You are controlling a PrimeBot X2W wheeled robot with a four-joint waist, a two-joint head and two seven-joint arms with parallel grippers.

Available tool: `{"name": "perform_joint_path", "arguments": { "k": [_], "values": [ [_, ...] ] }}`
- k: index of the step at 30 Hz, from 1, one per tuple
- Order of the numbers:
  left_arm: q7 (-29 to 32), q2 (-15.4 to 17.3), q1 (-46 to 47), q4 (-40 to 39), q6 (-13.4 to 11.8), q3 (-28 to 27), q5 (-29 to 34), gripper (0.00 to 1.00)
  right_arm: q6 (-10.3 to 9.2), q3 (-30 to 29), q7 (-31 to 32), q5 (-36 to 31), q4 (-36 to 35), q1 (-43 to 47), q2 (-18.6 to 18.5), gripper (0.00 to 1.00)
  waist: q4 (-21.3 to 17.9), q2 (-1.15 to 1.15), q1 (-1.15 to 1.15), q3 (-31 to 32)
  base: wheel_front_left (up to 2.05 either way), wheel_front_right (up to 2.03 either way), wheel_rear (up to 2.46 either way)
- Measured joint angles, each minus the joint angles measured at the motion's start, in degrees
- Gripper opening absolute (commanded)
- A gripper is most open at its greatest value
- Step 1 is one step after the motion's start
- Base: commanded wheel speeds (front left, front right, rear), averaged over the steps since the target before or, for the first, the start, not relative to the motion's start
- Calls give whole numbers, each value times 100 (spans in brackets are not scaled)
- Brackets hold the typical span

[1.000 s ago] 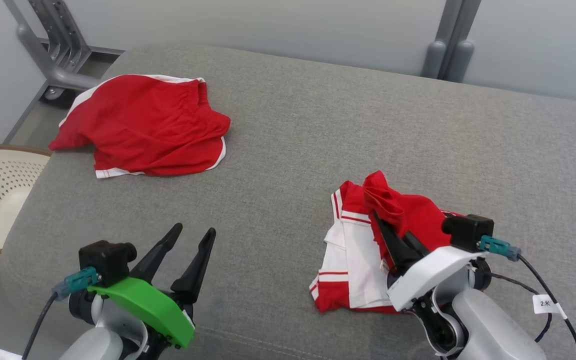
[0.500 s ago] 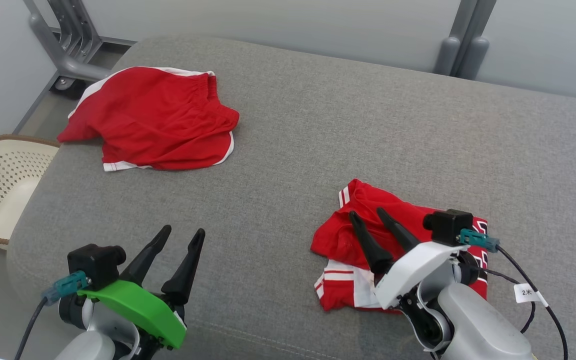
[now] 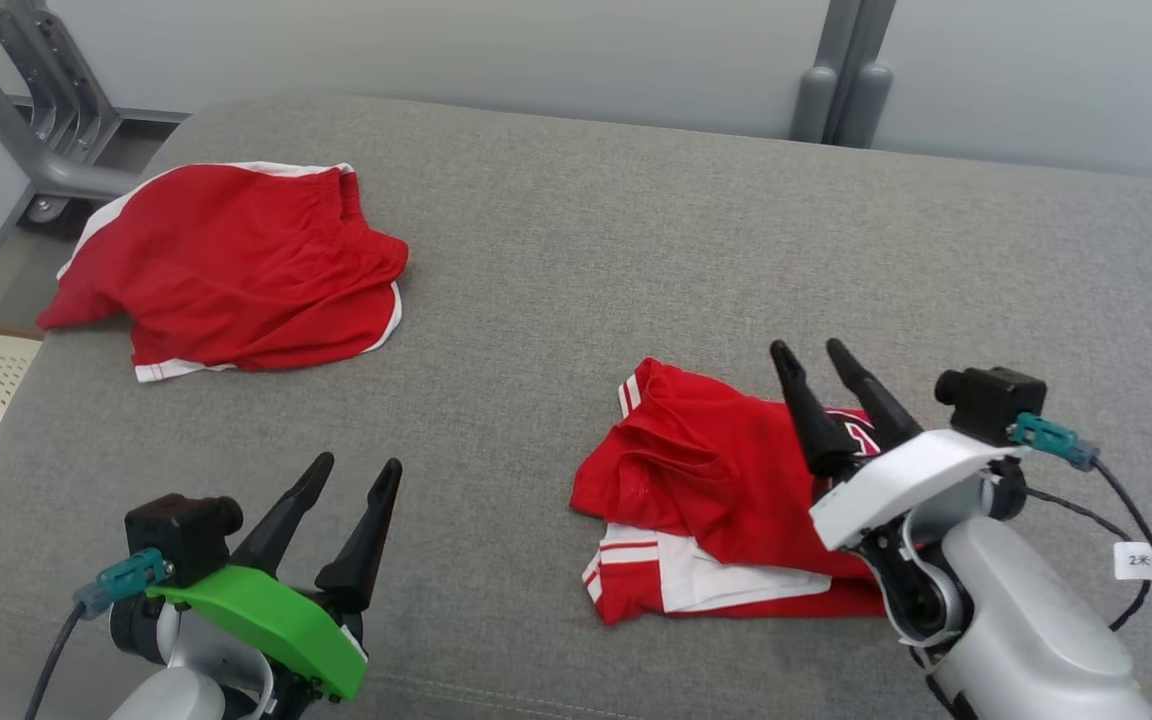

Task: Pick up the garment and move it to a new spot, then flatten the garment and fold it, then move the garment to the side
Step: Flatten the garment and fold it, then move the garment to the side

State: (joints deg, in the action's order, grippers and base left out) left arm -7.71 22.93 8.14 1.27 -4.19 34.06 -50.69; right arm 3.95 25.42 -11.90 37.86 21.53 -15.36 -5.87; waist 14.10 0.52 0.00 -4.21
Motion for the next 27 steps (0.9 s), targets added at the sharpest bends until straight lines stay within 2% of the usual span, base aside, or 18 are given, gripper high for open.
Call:
{"name": "perform_joint_path", "arguments": {
  "k": [4, 8, 11, 27],
  "values": [
    [-19, 1, -2, -31, -3, -1, 0, 100, -65, -238, -16, 48, -81, 64, -254, 100, -137, 0, 0, 2, 0, 0, 0],
    [-24, -1, -1, -58, -3, 25, 0, 100, -261, -479, 2, 152, -85, 246, -465, 100, -242, 0, 0, -23, 0, 0, 0],
    [-24, -1, -1, -70, -3, 38, 0, 100, -280, -536, 74, 223, -54, 499, -570, 100, -259, 0, 0, -38, 0, 0, 0],
    [9, 3, -1, -165, -3, 97, 1, 100, -155, -592, 366, 710, 281, 910, -545, 100, -277, 0, 0, -170, 0, 0, 0]
  ]
}}
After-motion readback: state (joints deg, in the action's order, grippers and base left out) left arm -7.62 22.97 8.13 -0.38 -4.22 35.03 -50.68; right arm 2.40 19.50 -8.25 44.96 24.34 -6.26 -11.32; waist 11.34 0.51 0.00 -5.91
